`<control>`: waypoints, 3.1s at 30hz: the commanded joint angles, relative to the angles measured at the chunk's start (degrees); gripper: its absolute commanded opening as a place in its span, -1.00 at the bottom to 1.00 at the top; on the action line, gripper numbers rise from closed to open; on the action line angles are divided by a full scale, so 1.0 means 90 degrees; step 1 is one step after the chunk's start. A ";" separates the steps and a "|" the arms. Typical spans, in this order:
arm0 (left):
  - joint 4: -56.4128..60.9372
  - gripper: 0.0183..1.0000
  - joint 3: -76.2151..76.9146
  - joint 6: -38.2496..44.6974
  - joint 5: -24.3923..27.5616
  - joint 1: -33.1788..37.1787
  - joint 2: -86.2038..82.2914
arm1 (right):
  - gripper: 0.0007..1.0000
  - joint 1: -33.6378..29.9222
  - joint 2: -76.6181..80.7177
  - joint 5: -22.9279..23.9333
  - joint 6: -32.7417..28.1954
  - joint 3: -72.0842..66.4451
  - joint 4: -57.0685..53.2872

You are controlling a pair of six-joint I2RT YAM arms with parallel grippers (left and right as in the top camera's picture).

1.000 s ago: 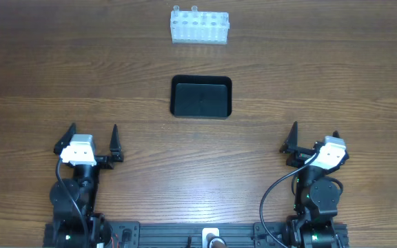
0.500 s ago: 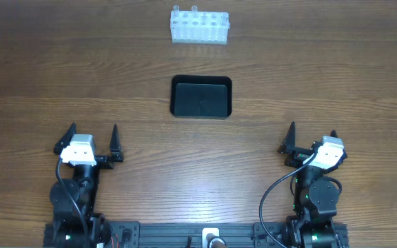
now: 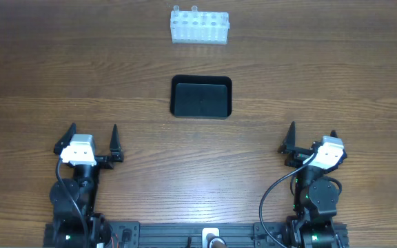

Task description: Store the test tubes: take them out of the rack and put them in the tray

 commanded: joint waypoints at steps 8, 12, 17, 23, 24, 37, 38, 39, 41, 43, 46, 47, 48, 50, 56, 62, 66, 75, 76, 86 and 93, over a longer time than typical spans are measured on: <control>0.1605 1.00 -0.0010 0.0049 -0.0138 -0.0270 0.0551 | 0.98 0.0039 -0.0053 0.0102 0.0032 -0.0032 -0.0007; 0.2980 0.99 0.0634 -0.0112 -0.0109 -0.0318 0.2198 | 0.98 0.0039 -0.0053 0.0102 0.0032 -0.0032 -0.0007; 0.3065 0.99 0.2582 -0.0843 -0.0051 -0.0335 0.4932 | 0.98 0.0039 -0.0053 0.0102 0.0032 -0.0032 -0.0007; 0.2858 1.00 0.5319 -0.0959 -0.0041 -0.0838 0.8225 | 0.98 0.0039 -0.0053 0.0102 0.0032 -0.0032 -0.0007; 0.2715 1.00 0.5804 -0.0959 -0.0041 -0.0950 0.8716 | 0.98 0.0039 -0.0053 0.0102 0.0032 -0.0032 -0.0010; -0.0532 1.00 1.0987 -0.1467 -0.0729 -0.1882 1.3209 | 0.99 0.0039 -0.0053 0.0102 0.0032 -0.0032 -0.0007; -0.0529 1.00 1.1040 -0.1484 -0.0731 -0.1899 1.3308 | 0.98 0.0039 -0.0053 0.0102 0.0032 -0.0032 -0.0007; -0.0532 1.00 1.1094 -0.1484 -0.0729 -0.1909 1.3389 | 0.99 0.0039 -0.0053 0.0102 0.0032 -0.0032 -0.0007; -0.0532 0.99 1.1200 -0.1484 -0.0729 -0.1923 1.3544 | 0.99 0.0039 -0.0053 0.0102 0.0032 -0.0032 -0.0007; -0.0534 1.00 1.1300 -0.1481 -0.0731 -0.1945 1.3665 | 0.98 0.0039 -0.0053 0.0102 0.0032 -0.0032 -0.0010; -0.0534 1.00 1.1436 -0.1481 -0.0733 -0.1970 1.3833 | 0.98 0.0039 -0.0053 0.0104 0.0032 -0.0032 -0.0007; -0.0537 1.00 1.1487 -0.1479 -0.0733 -0.1982 1.3882 | 0.99 0.0039 -0.0053 0.0102 0.0032 -0.0032 -0.0007; -0.0532 1.00 1.1536 -0.1479 -0.0736 -0.1989 1.3959 | 0.99 0.0039 -0.0053 0.0104 0.0032 -0.0032 -0.0010; -0.0532 1.00 1.1623 -0.1479 -0.0741 -0.2013 1.4073 | 0.99 0.0039 -0.0053 0.0102 0.0032 -0.0032 -0.0010; -0.0534 1.00 1.2014 -0.1430 -0.0906 -0.2098 1.4503 | 0.98 0.0039 -0.0053 0.0102 0.0032 -0.0032 -0.0007; -0.0505 0.96 1.2150 -0.1428 -0.1336 -0.2205 1.4785 | 0.99 0.0039 -0.0053 0.0102 0.0032 -0.0032 -0.0007; -0.0491 0.91 1.2148 -0.1430 -0.1452 -0.2205 1.4870 | 0.99 0.0039 -0.0053 0.0104 0.0032 -0.0032 -0.0007; -0.0454 0.70 1.2148 -0.1428 -0.1569 -0.2205 1.4897 | 0.98 0.0039 -0.0053 0.0102 0.0032 -0.0032 -0.0007; -0.0435 0.68 1.2148 -0.1428 -0.1566 -0.2208 1.4899 | 0.99 0.0039 -0.0053 0.0102 0.0032 -0.0032 -0.0007; -0.0291 0.35 1.2148 -0.1241 -0.1566 -0.2312 1.4899 | 0.98 0.0039 -0.0053 0.0102 0.0032 -0.0032 -0.0007; -0.0214 0.22 1.2148 -0.1241 -0.1566 -0.2370 1.5008 | 0.98 0.0039 -0.0053 0.0102 0.0032 -0.0032 -0.0007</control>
